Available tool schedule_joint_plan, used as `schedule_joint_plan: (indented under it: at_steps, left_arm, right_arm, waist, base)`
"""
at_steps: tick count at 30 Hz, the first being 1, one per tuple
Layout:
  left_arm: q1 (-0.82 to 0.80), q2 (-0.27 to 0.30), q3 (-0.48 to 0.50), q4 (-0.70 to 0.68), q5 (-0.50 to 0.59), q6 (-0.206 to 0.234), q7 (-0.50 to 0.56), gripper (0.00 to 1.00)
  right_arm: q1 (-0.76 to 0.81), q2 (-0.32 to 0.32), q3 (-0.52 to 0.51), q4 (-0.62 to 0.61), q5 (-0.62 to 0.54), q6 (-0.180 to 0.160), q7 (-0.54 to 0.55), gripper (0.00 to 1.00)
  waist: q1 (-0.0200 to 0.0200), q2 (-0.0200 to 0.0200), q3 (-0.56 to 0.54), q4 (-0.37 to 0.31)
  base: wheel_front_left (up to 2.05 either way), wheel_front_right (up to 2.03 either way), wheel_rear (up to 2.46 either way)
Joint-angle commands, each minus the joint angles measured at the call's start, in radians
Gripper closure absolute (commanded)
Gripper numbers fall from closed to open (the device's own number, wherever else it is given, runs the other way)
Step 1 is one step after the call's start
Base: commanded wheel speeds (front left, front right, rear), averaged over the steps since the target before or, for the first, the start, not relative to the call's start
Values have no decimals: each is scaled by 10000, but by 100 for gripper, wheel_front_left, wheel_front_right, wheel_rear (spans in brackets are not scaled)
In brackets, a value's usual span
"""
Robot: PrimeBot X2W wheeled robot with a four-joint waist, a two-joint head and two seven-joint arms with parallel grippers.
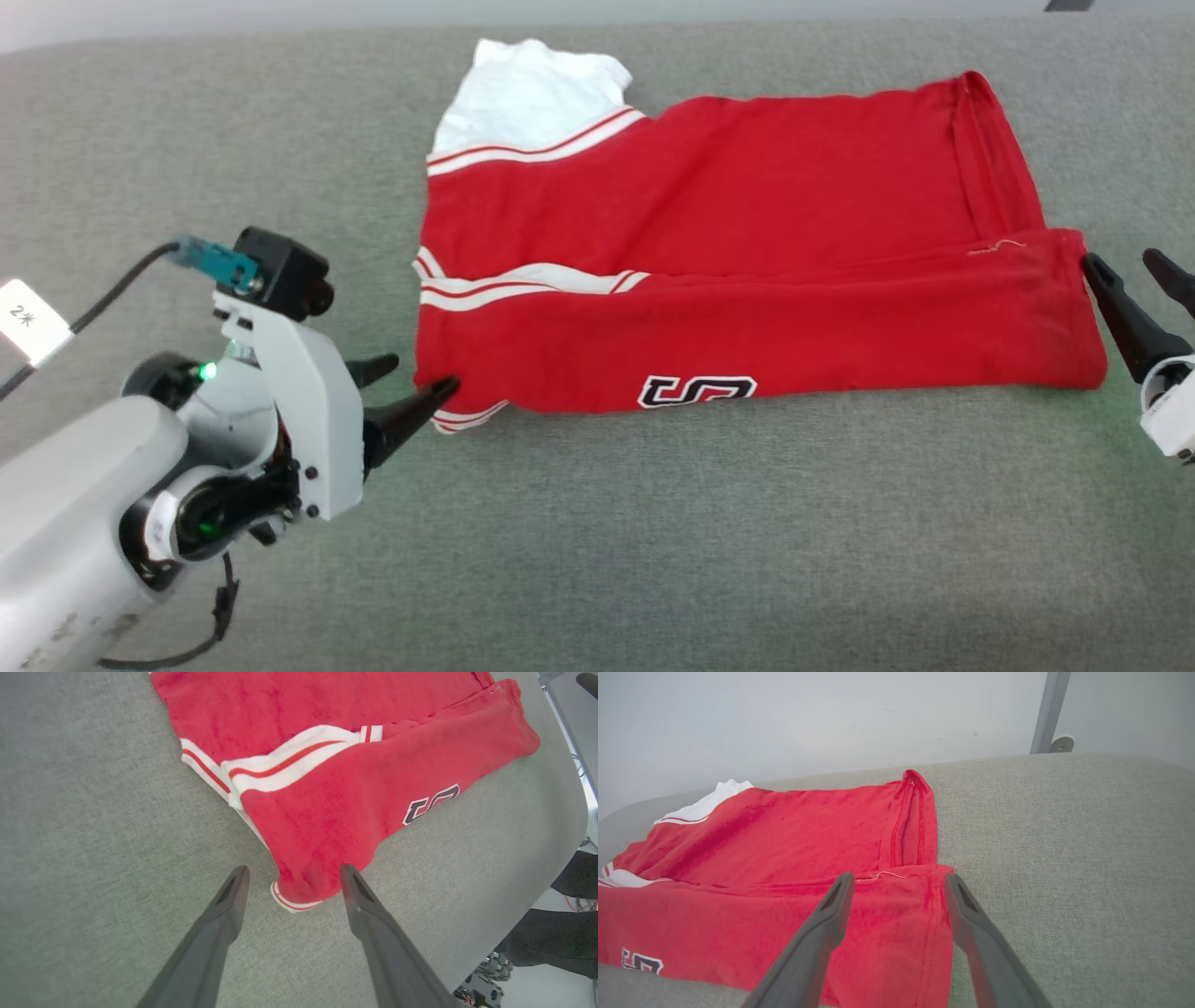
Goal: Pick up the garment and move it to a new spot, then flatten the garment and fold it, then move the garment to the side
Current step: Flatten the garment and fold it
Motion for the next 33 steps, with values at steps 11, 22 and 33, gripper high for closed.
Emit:
schedule_joint_plan:
  at_steps: [11,22,33]
  left_arm:
    - [516,-1152,-162,2690,-1211,-492,602,0]
    - [606,-1787,-168,3650,-1811,-1705,1035,100]
    - [182,-1974,-170,3407,-1268,-1919,709,100]
  right_arm:
    - [-290,196,-204,-417,-194,-15,59,0]
    - [-307,-125,-23,-703,-371,-15,689,0]
    - [-1460,-1181,1823,-1123,-394,-15,5083,0]
  waist:
    - [-1,0,688,-842]
    - [-1,0,827,-998]
    - [-1,0,996,-667]
  base:
    - [0,0,0]
    - [0,0,0]
    - [0,0,0]
